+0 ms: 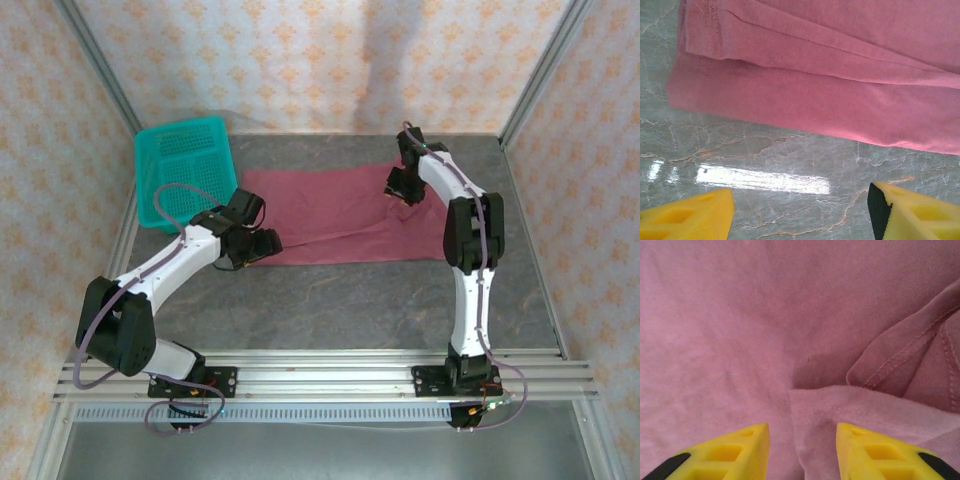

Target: Fold and stack the t-shirts

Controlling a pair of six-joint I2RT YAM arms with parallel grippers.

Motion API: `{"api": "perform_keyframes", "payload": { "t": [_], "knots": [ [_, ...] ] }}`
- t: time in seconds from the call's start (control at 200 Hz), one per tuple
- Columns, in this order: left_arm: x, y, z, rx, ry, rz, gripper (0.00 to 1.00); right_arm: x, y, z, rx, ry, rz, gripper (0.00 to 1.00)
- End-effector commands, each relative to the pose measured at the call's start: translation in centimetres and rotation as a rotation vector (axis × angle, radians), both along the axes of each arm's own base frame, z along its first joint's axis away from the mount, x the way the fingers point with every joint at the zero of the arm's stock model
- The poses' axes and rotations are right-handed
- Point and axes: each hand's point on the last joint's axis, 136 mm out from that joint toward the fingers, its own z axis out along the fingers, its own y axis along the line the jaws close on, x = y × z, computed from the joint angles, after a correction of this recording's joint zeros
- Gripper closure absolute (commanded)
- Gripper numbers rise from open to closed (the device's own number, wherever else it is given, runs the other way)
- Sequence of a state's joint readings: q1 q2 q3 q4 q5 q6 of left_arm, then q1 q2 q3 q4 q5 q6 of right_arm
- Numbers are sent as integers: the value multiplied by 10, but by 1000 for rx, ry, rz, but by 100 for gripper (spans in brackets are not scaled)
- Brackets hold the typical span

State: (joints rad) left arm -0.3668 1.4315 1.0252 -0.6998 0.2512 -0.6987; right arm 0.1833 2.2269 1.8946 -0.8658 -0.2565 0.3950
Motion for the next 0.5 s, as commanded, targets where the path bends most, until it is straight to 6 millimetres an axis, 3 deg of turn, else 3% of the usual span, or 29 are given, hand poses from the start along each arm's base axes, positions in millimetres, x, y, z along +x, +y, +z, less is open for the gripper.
{"api": "perform_keyframes", "payload": {
  "t": [0.0, 0.305, 0.495],
  "knots": [
    [-7, 8, -1, 48, 7, -4, 29, -3, -4, -7, -110, 35, 44, 61],
    [-10, 11, -4, 58, 18, -4, 29, 8, -4, -24, -145, 47, 40, 68],
    [-11, 11, -8, 65, 24, -4, 30, 11, -3, -31, -153, 59, 41, 82]
  ]
}}
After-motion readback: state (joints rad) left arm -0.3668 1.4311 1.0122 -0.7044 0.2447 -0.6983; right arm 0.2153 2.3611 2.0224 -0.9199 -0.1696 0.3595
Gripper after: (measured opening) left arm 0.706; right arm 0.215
